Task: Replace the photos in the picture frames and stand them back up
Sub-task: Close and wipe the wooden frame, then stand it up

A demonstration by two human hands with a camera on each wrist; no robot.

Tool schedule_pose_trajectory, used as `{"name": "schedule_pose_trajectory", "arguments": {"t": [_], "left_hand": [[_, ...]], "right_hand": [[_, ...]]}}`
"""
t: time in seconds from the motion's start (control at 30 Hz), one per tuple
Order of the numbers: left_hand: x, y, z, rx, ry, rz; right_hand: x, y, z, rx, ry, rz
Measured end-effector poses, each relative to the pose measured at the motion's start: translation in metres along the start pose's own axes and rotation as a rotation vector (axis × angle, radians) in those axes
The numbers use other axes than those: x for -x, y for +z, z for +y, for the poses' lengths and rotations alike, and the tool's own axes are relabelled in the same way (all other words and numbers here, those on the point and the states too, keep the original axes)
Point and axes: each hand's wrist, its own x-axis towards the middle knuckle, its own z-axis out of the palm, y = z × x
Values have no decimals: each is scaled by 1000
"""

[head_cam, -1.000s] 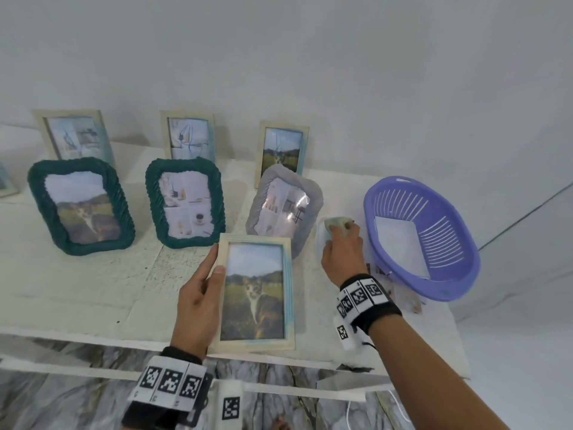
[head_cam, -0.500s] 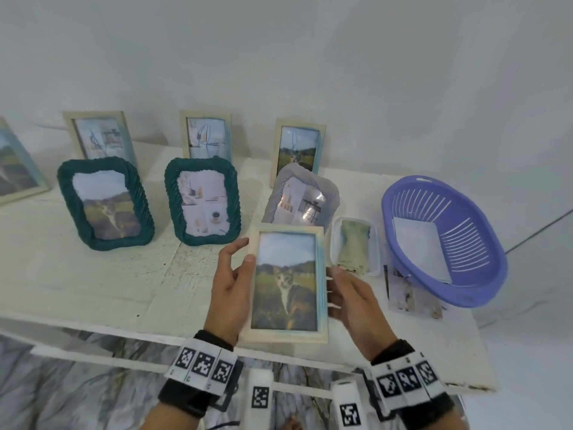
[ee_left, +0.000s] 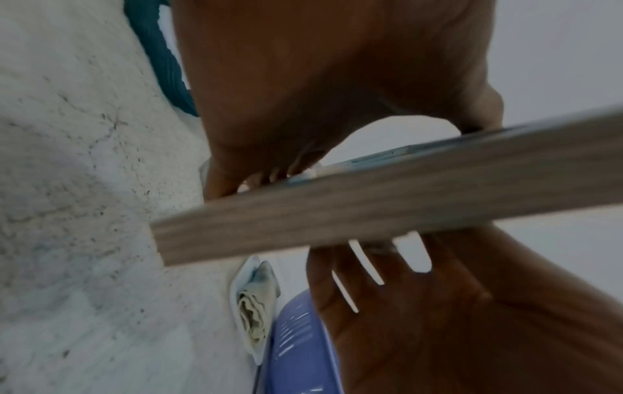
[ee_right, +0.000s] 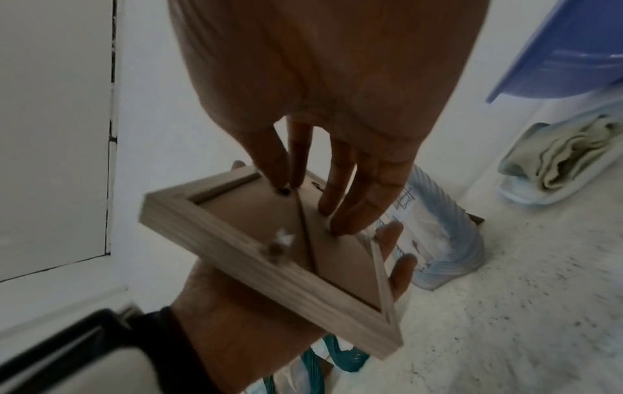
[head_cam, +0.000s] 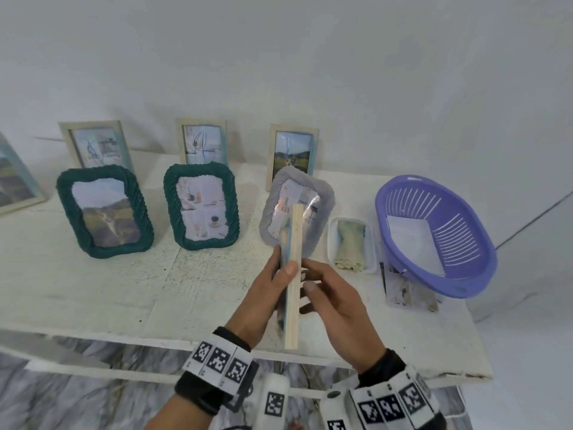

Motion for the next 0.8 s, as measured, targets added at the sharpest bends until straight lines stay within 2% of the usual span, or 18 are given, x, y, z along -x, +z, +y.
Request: {"name": "schedule_pose_trajectory", "arguments": {"t": [0.17,0.27,0.4,0.5,0.6,0.67,0.73,0.8], "left_hand": [[8,-1,7,279,-110,-65],[8,-6,5,212,-138,-44],[9,-13,7,131,-134,13],[11,-18,11,34,-108,13],[12,-20,13,-28,-71,49],[14,-19,14,-80,-30,68],[17,-22,13,-137,-7,95],[21,-30,11,-163,20,144]], "right_hand": [[-1,6,0,126,-6,64],[-3,-1,-1,301,-59,74],[-7,-9,-7,697,-232,95],[-8,-8,-13,900,-270,177],[-4,2,-14,1055,-231,246],[0,10,-15,880,-83,198],[0,15,-19,433,155,136],[1,17,-26,46,318,134]]}}
